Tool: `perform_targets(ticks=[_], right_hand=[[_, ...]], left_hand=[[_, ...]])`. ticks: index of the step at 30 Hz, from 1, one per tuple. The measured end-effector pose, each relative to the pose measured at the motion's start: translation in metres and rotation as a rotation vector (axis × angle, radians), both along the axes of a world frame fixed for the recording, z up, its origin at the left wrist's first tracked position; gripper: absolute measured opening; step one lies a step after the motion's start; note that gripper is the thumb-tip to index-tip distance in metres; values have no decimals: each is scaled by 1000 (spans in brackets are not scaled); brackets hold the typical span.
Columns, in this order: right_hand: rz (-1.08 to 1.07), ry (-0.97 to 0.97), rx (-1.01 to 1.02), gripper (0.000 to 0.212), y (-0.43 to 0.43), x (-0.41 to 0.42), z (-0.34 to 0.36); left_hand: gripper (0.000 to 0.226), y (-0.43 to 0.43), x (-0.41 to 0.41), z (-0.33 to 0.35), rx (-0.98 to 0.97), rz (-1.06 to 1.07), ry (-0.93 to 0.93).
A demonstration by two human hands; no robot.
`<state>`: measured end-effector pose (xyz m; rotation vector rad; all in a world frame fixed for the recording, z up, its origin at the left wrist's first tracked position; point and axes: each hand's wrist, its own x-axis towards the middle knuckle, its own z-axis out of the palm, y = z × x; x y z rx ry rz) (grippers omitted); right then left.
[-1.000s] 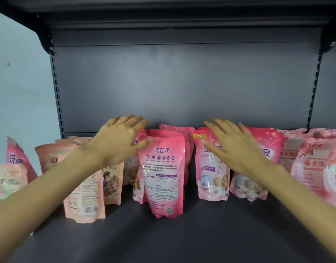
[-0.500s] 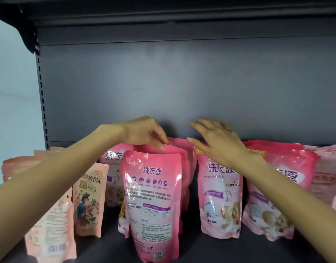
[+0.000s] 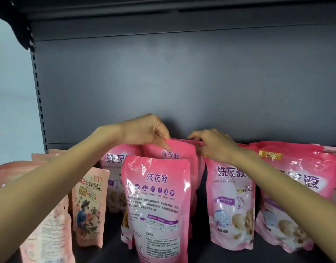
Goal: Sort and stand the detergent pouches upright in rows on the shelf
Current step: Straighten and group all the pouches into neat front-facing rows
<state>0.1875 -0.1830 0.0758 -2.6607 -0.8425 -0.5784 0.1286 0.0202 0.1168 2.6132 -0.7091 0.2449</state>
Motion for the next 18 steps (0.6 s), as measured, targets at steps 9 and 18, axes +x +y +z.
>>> perform_targets(ticks=[9, 18], right_hand=[[5, 8, 38, 20, 12, -7, 3], [79, 90, 97, 19, 28, 13, 4]], left_hand=[[6, 12, -18, 54, -101, 67, -280], [15, 30, -36, 105, -192, 185, -598]])
